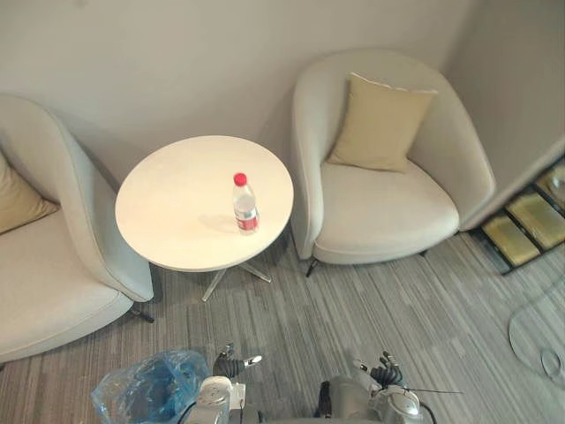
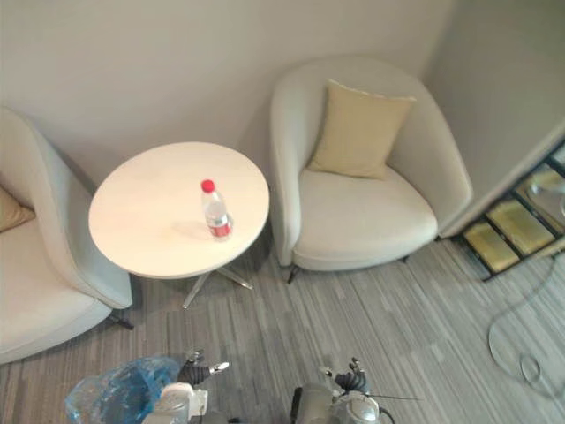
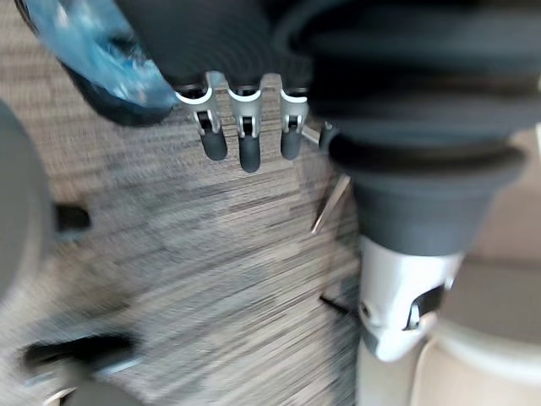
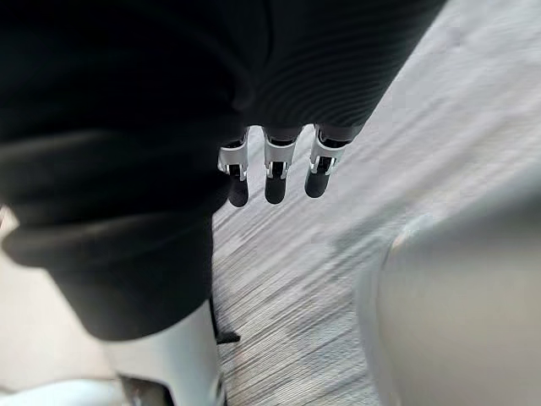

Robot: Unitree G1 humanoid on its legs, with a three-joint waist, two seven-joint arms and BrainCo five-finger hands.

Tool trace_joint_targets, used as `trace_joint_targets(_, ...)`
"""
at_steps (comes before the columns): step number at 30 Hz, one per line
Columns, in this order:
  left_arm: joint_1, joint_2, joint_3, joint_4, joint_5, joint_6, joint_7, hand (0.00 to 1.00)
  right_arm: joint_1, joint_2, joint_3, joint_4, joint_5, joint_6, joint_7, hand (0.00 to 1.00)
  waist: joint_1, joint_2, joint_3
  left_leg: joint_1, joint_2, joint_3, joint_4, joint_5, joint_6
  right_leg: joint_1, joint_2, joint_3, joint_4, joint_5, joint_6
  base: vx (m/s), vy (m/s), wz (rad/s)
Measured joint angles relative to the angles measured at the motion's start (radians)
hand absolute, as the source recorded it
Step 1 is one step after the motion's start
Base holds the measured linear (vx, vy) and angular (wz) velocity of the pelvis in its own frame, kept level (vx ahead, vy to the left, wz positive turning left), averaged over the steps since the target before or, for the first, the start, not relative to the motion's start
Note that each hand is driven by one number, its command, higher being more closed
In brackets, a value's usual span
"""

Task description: Gather rubbish on tea table into small bin, then transfer packed bag to large trash can.

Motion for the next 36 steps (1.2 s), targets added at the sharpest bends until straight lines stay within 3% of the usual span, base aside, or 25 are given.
trace_joint_targets(1,-0.003,-0.02,0.013,0.017,0.0,0.003,-0.001,0.0,0.0,-0.013,-0.001,0.0,0.002,0.004,0.001,0.0,-0.007,0.024,0.001,0.028,0.023,-0.034,0.002,-0.025,-0.02,0.006,0.01,-0.026,0.049,0.011,-0.019,0.45,-0.231,0.98)
trace_joint_targets(2,0.004,-0.04,0.034,0.017,0.001,0.0,0.0,0.0,0.001,-0.028,-0.001,-0.002,0.003,0.003,0.0,0.0,0.002,0.055,-0.011,0.022,0.052,-0.039,0.011,-0.021,-0.027,0.011,0.014,-0.053,0.069,-0.021,-0.04,0.47,-0.23,0.56)
trace_joint_targets(4,0.003,-0.059,0.043,0.017,0.0,0.0,-0.001,0.0,-0.002,-0.037,-0.003,-0.006,0.004,0.002,0.002,0.0,-0.002,0.085,-0.009,0.01,0.077,-0.033,0.077,-0.01,-0.046,0.044,0.012,-0.11,0.095,-0.072,-0.072,0.42,-0.219,0.58)
trace_joint_targets(6,0.003,-0.059,0.07,0.011,0.0,0.0,-0.001,0.0,0.009,-0.032,-0.004,-0.007,0.011,0.002,-0.001,0.0,-0.01,0.077,-0.005,-0.059,0.101,0.001,0.263,0.042,-0.094,0.135,-0.001,-0.16,0.046,-0.081,-0.087,0.36,-0.202,0.88)
trace_joint_targets(8,0.017,-0.059,0.073,-0.011,0.001,0.0,-0.002,0.0,0.021,-0.022,-0.001,-0.011,0.018,0.0,-0.002,0.0,-0.009,0.062,0.002,-0.123,0.16,0.122,0.431,0.03,-0.073,0.238,-0.018,-0.208,-0.018,-0.089,-0.099,0.3,-0.177,0.84)
trace_joint_targets(11,0.017,-0.055,0.063,-0.03,0.001,0.0,-0.002,0.0,0.021,-0.017,0.0,-0.017,0.041,-0.001,0.0,0.0,-0.001,0.055,0.004,-0.223,0.192,0.228,0.435,0.024,-0.056,0.291,-0.052,-0.26,-0.056,-0.098,-0.089,0.14,-0.022,0.53)
trace_joint_targets(13,0.015,-0.054,0.039,-0.028,0.003,0.0,-0.002,0.0,0.037,-0.02,-0.001,-0.035,0.044,0.0,-0.001,0.0,-0.002,0.058,0.004,-0.251,0.181,0.26,0.298,0.055,-0.035,0.318,-0.084,-0.289,-0.059,-0.115,-0.061,0.09,0.08,0.52)
trace_joint_targets(14,0.016,-0.053,0.023,-0.022,0.005,0.0,-0.005,0.0,0.047,-0.027,-0.002,-0.043,0.044,0.0,-0.001,0.0,-0.002,0.072,-0.004,-0.253,0.176,0.26,0.194,0.165,-0.027,0.325,-0.085,-0.3,-0.05,-0.128,-0.037,0.09,0.125,0.5)
trace_joint_targets(15,0.017,-0.051,0.019,-0.015,0.008,-0.001,-0.006,0.0,0.047,-0.033,-0.001,-0.039,0.044,0.001,-0.001,0.0,-0.001,0.08,-0.009,-0.252,0.17,0.249,0.149,0.188,-0.06,0.326,-0.081,-0.297,-0.042,-0.143,-0.016,0.1,0.132,0.54)
trace_joint_targets(18,0.009,-0.007,-0.02,-0.001,0.021,-0.002,-0.006,0.0,0.031,-0.017,0.013,-0.025,0.039,0.001,-0.001,0.0,0.001,0.045,-0.015,-0.218,0.112,0.228,0.05,0.206,-0.054,0.324,-0.108,-0.265,-0.07,-0.148,0.007,0.03,0.145,0.32)
trace_joint_targets(21,0.009,0.022,-0.031,0.012,0.02,-0.001,-0.005,0.0,0.028,-0.019,0.044,-0.022,0.031,0.001,-0.002,0.0,0.012,0.041,-0.018,-0.177,0.077,0.221,-0.007,0.23,-0.04,0.359,-0.125,-0.265,-0.113,-0.131,0.025,0.0,0.093,0.07)
trace_joint_targets(25,0.015,0.045,-0.04,0.033,0.021,0.0,-0.005,0.0,0.02,-0.035,0.099,-0.068,-0.033,0.003,-0.015,0.0,0.009,0.042,-0.034,-0.128,0.044,0.184,-0.153,0.312,-0.038,0.375,-0.126,-0.284,-0.155,-0.11,0.029,-0.02,0.008,0.19)
trace_joint_targets(28,0.015,0.055,-0.055,0.031,0.021,-0.001,-0.004,0.0,0.019,-0.058,0.135,-0.228,-0.091,0.0,-0.022,0.0,0.008,0.037,-0.031,-0.126,0.045,0.16,-0.202,0.347,-0.037,0.374,-0.114,-0.298,-0.175,-0.093,0.025,-0.04,-0.022,0.17)
trace_joint_targets(32,0.018,0.062,-0.058,0.033,0.022,-0.001,-0.002,0.0,0.017,-0.095,0.139,-0.411,-0.152,-0.026,-0.036,0.0,0.009,0.029,-0.035,-0.126,0.041,0.144,-0.214,0.353,-0.035,0.376,-0.11,-0.288,-0.198,-0.077,0.026,-0.03,0.022,0.01)
trace_joint_targets(36,0.023,0.069,-0.058,0.037,0.022,-0.002,-0.002,0.0,0.017,-0.099,0.139,-0.444,-0.2,-0.039,-0.052,0.0,0.009,0.024,-0.037,-0.119,0.033,0.137,-0.237,0.363,-0.03,0.385,-0.106,-0.269,-0.226,-0.07,0.029,-0.01,0.025,0.01)
